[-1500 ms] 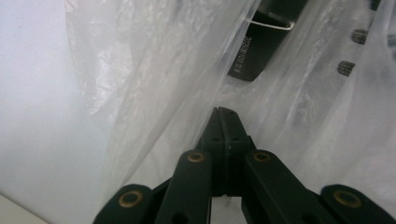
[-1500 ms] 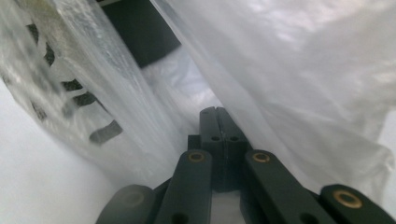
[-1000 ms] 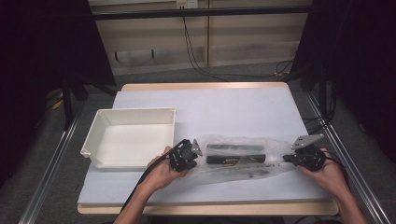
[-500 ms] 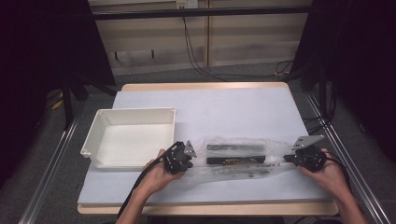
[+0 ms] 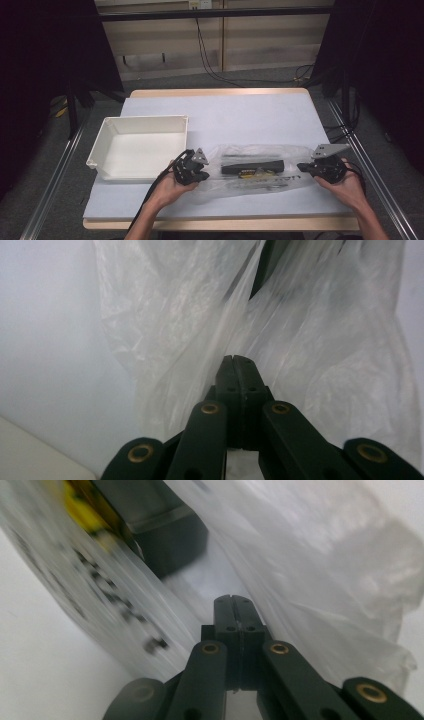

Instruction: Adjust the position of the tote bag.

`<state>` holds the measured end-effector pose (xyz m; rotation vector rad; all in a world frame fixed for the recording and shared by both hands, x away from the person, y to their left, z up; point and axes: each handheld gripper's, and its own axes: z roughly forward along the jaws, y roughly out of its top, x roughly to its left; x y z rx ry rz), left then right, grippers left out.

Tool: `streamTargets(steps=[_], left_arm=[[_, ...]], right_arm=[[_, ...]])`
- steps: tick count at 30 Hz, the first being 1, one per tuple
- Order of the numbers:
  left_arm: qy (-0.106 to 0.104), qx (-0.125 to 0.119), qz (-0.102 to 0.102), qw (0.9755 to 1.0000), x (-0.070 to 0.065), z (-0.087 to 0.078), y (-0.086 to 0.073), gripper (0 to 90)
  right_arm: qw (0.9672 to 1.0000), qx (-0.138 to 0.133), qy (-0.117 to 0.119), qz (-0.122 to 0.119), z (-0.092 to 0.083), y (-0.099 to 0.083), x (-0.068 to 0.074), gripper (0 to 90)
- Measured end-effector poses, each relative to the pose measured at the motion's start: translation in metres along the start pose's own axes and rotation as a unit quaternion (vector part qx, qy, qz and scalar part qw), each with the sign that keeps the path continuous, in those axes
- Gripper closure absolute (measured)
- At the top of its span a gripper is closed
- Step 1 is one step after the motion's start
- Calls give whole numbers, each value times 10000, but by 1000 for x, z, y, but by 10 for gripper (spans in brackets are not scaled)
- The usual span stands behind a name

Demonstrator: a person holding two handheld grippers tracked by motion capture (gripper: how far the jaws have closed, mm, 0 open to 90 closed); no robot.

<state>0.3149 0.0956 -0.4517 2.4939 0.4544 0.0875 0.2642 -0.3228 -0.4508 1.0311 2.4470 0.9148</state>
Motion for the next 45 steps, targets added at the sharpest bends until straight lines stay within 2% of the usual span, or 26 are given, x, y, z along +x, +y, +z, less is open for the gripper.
streamTargets(steps=[3,6,7,9,13,16,17,19,20,25,27,28,29,31,32,33,35,36,37,38,40,41,45], left_arm=[[-124,-308,-69,9994,-6,-6,2,900],[-195,-453,13,9988,-9,-14,5,900],[-218,-600,-31,9980,-11,-16,6,900],[-247,-743,-26,9969,-14,-20,9,900],[-335,-905,73,9953,-26,-28,21,900],[-403,-957,197,9944,-37,-29,35,900],[-469,-950,196,9942,-40,-28,39,900],[-443,-864,155,9952,-44,-21,48,900],[-502,-847,112,9951,-47,-13,53,900],[-572,-711,95,9958,-44,17,63,900],[-529,-675,52,9963,-41,28,63,900],[-476,-559,76,9973,-39,31,63,900],[-462,-569,-14,9973,-39,36,64,900],[-418,-504,19,9979,-42,44,65,900],[-435,-427,98,9981,-42,47,65,900],[-475,-422,28,9980,-45,52,65,900],[-416,-308,101,9986,-48,60,65,900],[-411,-290,64,9987,-49,64,65,900],[-447,-267,62,9986,-50,65,65,900],[-495,-246,157,9983,-50,68,64,900],[-508,-323,30,9982,-52,68,63,900],[-517,-288,62,9982,-52,68,63,900],[-592,-180,197,9979,-60,66,63,900]], right_arm=[[9989,-381,274,60,-5,3,2,900],[9975,-540,447,57,-10,7,8,900],[9969,-584,528,56,-12,9,11,900],[9961,-673,566,-3,-15,14,18,900],[9923,-891,854,-109,-17,29,31,900],[9901,-914,1028,-284,-14,45,43,900],[9888,-903,1148,-317,-11,51,47,900],[9876,-864,1239,-439,-3,64,52,900],[9868,-842,1302,-463,2,69,53,900],[9835,-717,1594,-463,35,89,53,900],[9837,-615,1620,-472,45,91,51,900],[9840,-578,1622,-459,49,92,50,900],[9845,-567,1599,-441,52,92,49,900],[9853,-573,1566,-383,56,94,45,900],[9858,-582,1536,-357,58,95,44,900],[9857,-606,1534,-334,60,96,42,900],[9867,-566,1487,-334,64,99,41,900],[9868,-597,1479,-289,66,100,39,900],[9871,-598,1467,-245,68,102,36,900],[9875,-606,1441,-219,70,103,33,900],[9883,-608,1395,-27,76,106,23,900],[9886,-557,1397,18,78,107,18,900],[9914,-358,1257,64,87,110,2,900]])
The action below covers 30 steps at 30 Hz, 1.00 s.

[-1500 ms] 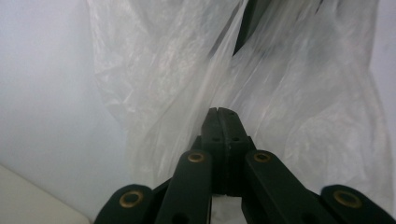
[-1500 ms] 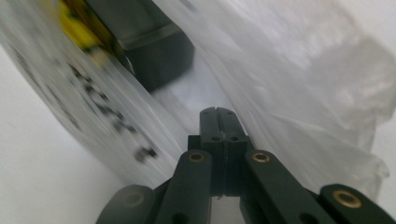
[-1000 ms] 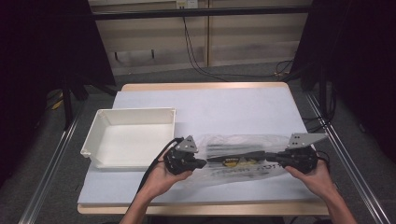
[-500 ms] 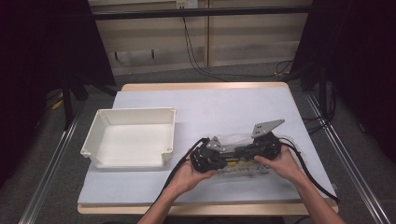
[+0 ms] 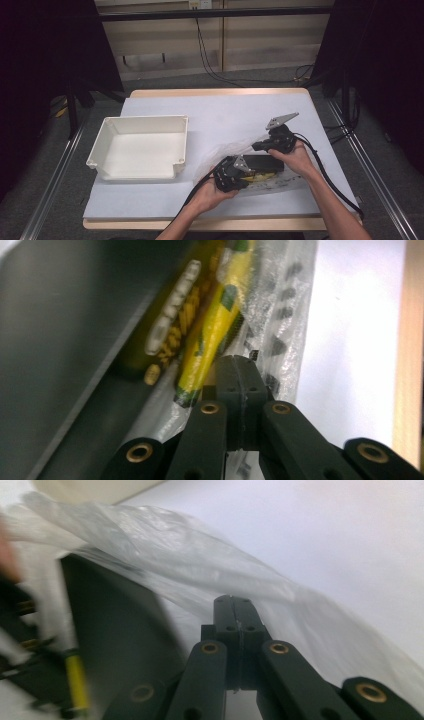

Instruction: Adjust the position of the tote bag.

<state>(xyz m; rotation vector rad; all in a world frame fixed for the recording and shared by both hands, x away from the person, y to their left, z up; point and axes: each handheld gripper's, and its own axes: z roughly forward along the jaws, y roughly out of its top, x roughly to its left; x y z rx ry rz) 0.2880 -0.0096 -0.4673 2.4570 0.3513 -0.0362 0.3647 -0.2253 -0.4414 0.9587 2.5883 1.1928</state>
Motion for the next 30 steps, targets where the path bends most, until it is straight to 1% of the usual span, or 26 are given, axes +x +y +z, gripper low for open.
streamTargets(steps=[1,3,5,7,9,10,13,14,15,17,18,19,20,21,22,23,25,26,27,28,29,30], left_arm=[[3,32,62,10000,-1,0,0,900],[-6,37,105,9999,-5,-1,-1,900],[-29,17,82,10000,-4,0,-1,900],[-76,16,71,9999,-3,0,-1,900],[-92,15,83,9999,-4,0,-2,900],[-96,53,119,9999,-4,-1,-1,900],[-133,0,104,9999,-8,0,-3,900],[-167,37,131,9998,-8,0,-2,900],[-153,37,142,9998,-9,0,-3,900],[-189,23,126,9997,-11,0,-3,900],[-176,26,163,9997,-11,0,-3,900],[-182,74,185,9996,-12,0,-2,900],[-183,87,226,9995,-13,-1,-2,900],[-198,80,213,9995,-13,0,-2,900],[-193,75,259,9994,-13,0,-2,900],[-210,87,222,9995,-14,0,-3,900],[-208,80,252,9994,-15,0,-3,900],[-211,81,265,9994,-15,0,-3,900],[-196,71,257,9995,-16,0,-3,900],[-188,64,282,9994,-16,0,-3,900],[-197,72,316,9993,-16,-1,-4,900],[-202,46,299,9993,-17,0,-4,900]], right_arm=[[10000,0,-18,92,0,1,-7,900],[9999,-2,19,150,0,2,-16,900],[9996,70,28,267,1,2,-26,900],[9993,188,41,308,6,0,-32,900],[9990,310,54,332,10,-2,-37,900],[9986,355,69,391,14,-3,-40,900],[9981,418,92,449,20,-5,-44,900],[9979,466,97,437,23,-5,-44,900],[9978,504,74,416,26,-6,-45,900],[9972,641,16,394,32,-7,-45,900],[9969,697,-25,371,34,-8,-46,900],[9971,635,23,418,35,-8,-47,900],[9968,629,-24,495,35,-8,-49,900],[9970,591,-63,504,36,-8,-50,900],[9971,571,-60,499,37,-7,-51,900],[9968,578,-94,538,37,-7,-53,900],[9963,579,-199,611,41,-2,-56,900],[9961,595,-240,599,43,0,-58,900],[9955,580,-269,705,45,2,-59,900],[9955,536,-284,722,47,4,-61,900],[9950,494,-276,821,48,4,-64,900],[9948,443,-280,871,50,4,-66,900]])
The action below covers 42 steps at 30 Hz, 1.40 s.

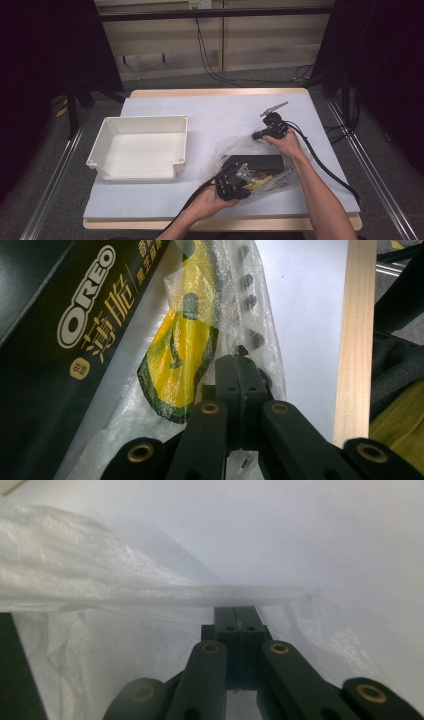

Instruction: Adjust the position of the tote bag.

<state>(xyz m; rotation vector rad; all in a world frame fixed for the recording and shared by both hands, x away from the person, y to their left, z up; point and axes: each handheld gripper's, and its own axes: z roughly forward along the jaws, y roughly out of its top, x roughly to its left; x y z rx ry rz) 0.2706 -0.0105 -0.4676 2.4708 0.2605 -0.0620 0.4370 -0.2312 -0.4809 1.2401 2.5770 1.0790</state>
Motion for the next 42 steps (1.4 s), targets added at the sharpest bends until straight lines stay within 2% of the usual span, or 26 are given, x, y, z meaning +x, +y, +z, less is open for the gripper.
streamTargets(steps=[2,3,5,6,10,13,15,17,21,23,24,25,26,28,29,30,34,35,36,38,39,40,41,42], left_arm=[[-10,21,17,10000,0,0,0,900],[-13,18,18,10000,0,0,0,900],[-12,24,33,10000,-1,-1,0,900],[-37,55,91,9999,-2,-1,0,900],[-36,49,103,9999,-3,-1,-1,900],[-125,-73,1,9999,-2,-1,-4,900],[-152,-49,10,9999,-1,-2,-3,900],[-173,1,-4,9998,1,-3,-3,900],[-232,-159,45,9996,-1,-5,-3,900],[-312,-211,65,9993,-2,-11,-2,900],[-330,-374,20,9988,-4,-12,-3,900],[-329,-280,38,9991,-4,-17,-2,900],[-339,-316,72,9989,-3,-20,-1,900],[-412,-480,-16,9980,-4,-26,0,891],[-416,-676,-31,9968,-5,-28,0,892],[-422,-642,18,9970,-5,-31,0,892],[-402,-796,11,9960,-7,-38,-2,889],[-368,-714,41,9968,-8,-42,-2,889],[-377,-876,26,9954,-9,-42,-3,889],[-407,-936,27,9948,-9,-46,-5,890],[-352,-895,37,9954,-10,-49,-6,890],[-357,-966,64,9947,-9,-51,-7,890],[-367,-930,36,9950,-10,-56,-7,890],[-382,-1083,8,9934,-10,-58,-6,890]], right_arm=[[9999,-25,-112,98,1,1,-2,900],[9999,-95,-116,63,2,2,-3,900],[9995,-92,-293,90,3,4,-3,900],[9993,-144,-344,88,5,5,-4,900],[9981,-247,-529,175,7,7,-7,900],[9976,-313,-585,214,8,7,-9,900],[9972,-317,-657,162,8,8,-8,900],[9979,-266,-558,209,7,8,-8,900],[9990,-200,-392,58,-1,4,-1,900],[9990,-322,-302,29,-8,2,2,900],[9989,-386,-270,21,-13,0,3,900],[9989,-400,-263,-9,-17,0,4,900],[9988,-441,-211,-5,-21,-1,5,900],[9983,-563,-146,-32,-29,-1,9,900],[9980,-631,-59,-67,-33,-2,11,900],[9974,-693,11,-177,-37,-2,16,900],[9959,-829,7,-356,-50,-6,28,900],[9957,-858,26,-353,-53,-8,29,900],[9951,-924,29,-352,-57,-10,30,900],[9945,-984,22,-358,-65,-13,33,900],[9940,-1015,4,-410,-68,-14,35,900],[9935,-1054,-1,-425,-72,-16,38,900],[9929,-1091,24,-462,-76,-17,41,900],[9923,-1141,27,-475,-82,-19,44,900]])
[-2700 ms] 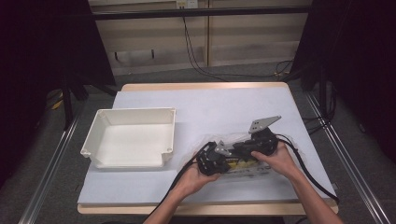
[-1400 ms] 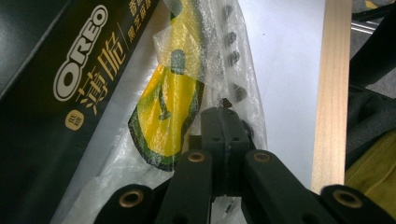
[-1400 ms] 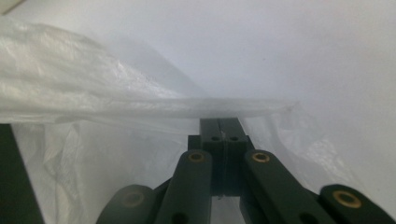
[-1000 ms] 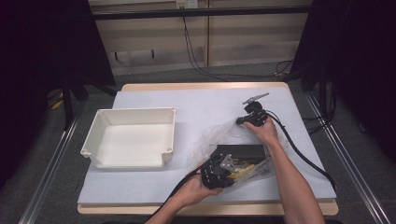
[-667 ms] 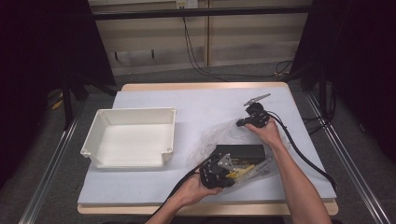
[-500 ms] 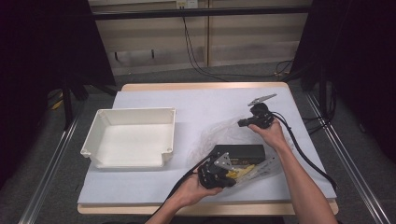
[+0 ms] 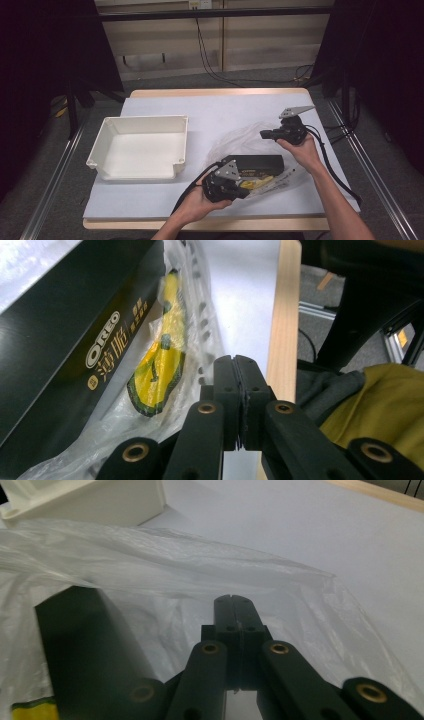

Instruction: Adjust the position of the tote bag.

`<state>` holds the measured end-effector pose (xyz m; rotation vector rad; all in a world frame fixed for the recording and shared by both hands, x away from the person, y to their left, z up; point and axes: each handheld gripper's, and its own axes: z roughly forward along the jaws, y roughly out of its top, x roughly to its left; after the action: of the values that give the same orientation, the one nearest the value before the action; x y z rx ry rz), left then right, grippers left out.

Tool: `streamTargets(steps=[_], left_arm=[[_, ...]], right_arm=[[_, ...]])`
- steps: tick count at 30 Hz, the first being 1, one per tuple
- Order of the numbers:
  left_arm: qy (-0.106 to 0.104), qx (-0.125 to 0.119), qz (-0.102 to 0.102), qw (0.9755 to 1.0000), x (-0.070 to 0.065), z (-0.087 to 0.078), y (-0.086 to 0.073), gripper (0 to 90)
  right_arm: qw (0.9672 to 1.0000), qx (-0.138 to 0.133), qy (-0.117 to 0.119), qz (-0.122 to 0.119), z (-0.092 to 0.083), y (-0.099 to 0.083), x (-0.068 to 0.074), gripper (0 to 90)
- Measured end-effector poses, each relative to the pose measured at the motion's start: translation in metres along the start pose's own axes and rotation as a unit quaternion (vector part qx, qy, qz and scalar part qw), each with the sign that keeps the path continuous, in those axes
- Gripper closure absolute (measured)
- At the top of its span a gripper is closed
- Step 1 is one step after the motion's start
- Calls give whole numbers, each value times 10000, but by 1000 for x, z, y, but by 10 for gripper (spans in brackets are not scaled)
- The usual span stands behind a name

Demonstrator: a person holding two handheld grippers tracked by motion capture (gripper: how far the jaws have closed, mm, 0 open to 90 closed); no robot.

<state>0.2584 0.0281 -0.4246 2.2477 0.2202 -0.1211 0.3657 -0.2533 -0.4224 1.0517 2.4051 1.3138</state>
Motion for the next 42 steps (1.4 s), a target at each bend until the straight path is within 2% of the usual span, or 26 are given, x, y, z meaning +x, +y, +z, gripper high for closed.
streamTargets(steps=[4,6,8,10,12,14,16,17,20,23,25,27,29,30,31,32,33,35,38,39,40,41,42], left_arm=[[130,-98,96,9998,-3,-16,11,891],[263,-191,100,9994,2,-25,16,893],[387,-252,12,9989,15,-34,18,895],[552,-302,-186,9978,32,-40,19,900],[687,-353,-294,9966,41,-42,20,900],[838,-211,-266,9959,50,-41,22,900],[901,-117,-338,9953,58,-40,22,900],[1008,-120,-363,9942,61,-40,22,900],[1101,-76,-504,9926,73,-39,18,900],[1277,159,-537,9902,80,-34,17,900],[1396,419,-468,9882,83,-29,16,900],[1462,589,-482,9863,87,-26,15,900],[1598,715,-547,9830,90,-22,14,900],[1656,862,-509,9811,92,-22,13,900],[1670,911,-562,9801,94,-20,12,900],[1613,877,-667,9807,97,-19,12,900],[1624,939,-646,9801,98,-19,11,900],[1743,1126,-624,9762,102,-18,10,900],[1726,1156,-705,9757,107,-17,8,900],[1765,1201,-668,9747,107,-17,9,900],[1865,1246,-653,9723,104,-16,10,900],[1932,1220,-652,9714,101,-13,12,900],[1906,1287,-569,9715,100,-12,14,900]], right_arm=[[9998,-136,149,-62,-13,-6,11,900],[9998,-98,144,-117,-18,-13,18,900],[9996,-101,219,-137,-24,-19,24,900],[9996,-98,243,-129,-30,-25,29,900],[9994,-103,300,-147,-34,-33,34,900],[9993,-45,302,-206,-37,-38,40,900],[9991,-15,356,-214,-41,-44,44,900],[9992,-5,329,-228,-43,-47,45,900],[9991,-27,366,-211,-51,-55,50,900],[9989,98,396,-236,-53,-64,56,900],[9987,186,395,-257,-53,-70,60,900],[9985,247,400,-290,-53,-74,62,900],[9984,308,398,-265,-54,-79,63,900],[9984,346,363,-279,-54,-81,63,900],[9983,385,335,-279,-53,-83,63,900],[9982,413,356,-261,-53,-86,63,900],[9981,409,370,-277,-52,-88,63,900],[9980,458,342,-283,-52,-90,65,900],[9980,519,289,-226,-53,-96,63,900],[9979,541,268,-215,-53,-99,61,900],[9978,573,274,-181,-53,-101,60,900],[9977,612,236,-168,-53,-104,59,900],[9975,651,213,-159,-53,-106,59,900]])
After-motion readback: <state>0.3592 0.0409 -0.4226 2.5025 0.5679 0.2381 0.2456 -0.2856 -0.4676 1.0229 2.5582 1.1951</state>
